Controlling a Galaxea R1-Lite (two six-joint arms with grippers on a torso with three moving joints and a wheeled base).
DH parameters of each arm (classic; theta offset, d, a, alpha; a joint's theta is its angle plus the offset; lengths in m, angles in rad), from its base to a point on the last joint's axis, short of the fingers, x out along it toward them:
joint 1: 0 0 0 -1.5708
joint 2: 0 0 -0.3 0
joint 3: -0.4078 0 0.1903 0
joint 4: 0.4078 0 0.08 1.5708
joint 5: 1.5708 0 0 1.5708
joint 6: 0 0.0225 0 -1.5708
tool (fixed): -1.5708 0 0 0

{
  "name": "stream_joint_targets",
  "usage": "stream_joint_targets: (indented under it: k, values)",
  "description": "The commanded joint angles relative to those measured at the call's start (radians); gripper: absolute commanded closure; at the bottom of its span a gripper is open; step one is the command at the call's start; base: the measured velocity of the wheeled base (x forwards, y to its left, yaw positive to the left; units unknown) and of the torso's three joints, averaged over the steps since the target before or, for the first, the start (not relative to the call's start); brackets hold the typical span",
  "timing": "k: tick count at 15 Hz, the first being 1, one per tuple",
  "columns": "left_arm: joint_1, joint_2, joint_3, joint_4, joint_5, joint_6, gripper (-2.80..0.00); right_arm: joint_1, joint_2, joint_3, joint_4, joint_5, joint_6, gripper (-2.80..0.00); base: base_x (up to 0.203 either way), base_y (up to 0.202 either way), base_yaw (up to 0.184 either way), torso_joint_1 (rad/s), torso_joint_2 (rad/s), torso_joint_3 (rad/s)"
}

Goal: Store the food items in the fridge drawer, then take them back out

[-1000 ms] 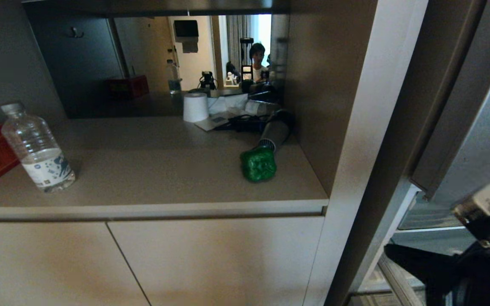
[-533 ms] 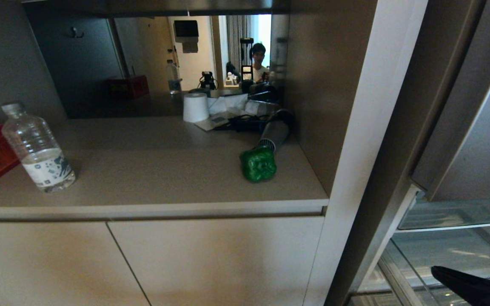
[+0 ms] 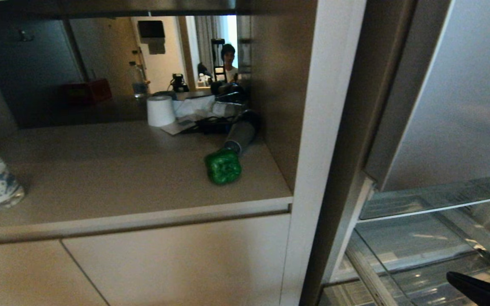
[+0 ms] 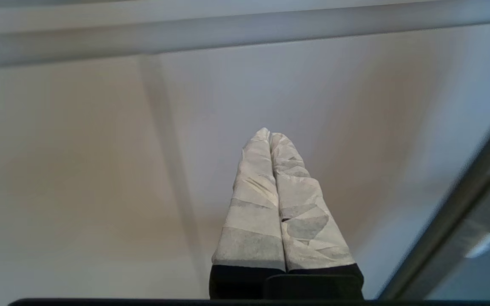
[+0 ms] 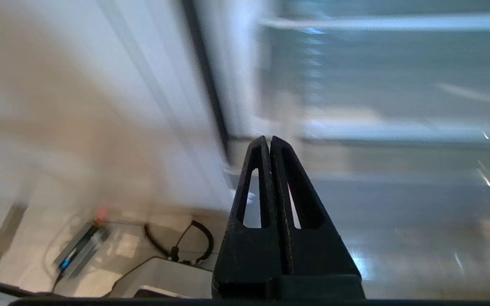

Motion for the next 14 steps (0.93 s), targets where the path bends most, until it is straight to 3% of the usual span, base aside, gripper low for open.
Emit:
stream_joint_targets:
  k: [1,10,14]
  values:
    - [0.0,0.002,0.011,-0.001,0.0,0.0,0.0,-0.002,0.0,0.004,-0.001,-0.002,0.001,0.0,-0.005,0.007,-0.179,0.002,0.0,0.007]
    - [0.0,0.002,0.011,-0.001,0.0,0.0,0.0,-0.049,0.011,0.01,-0.001,0.0,0.0,0.0,0.0,0.007,-0.174,0.002,0.0,0.002]
    - [0.0,0.002,0.011,-0.001,0.0,0.0,0.0,-0.131,0.125,-0.039,-0.001,-0.001,-0.004,0.0,0.001,0.005,-0.138,0.003,0.0,0.002]
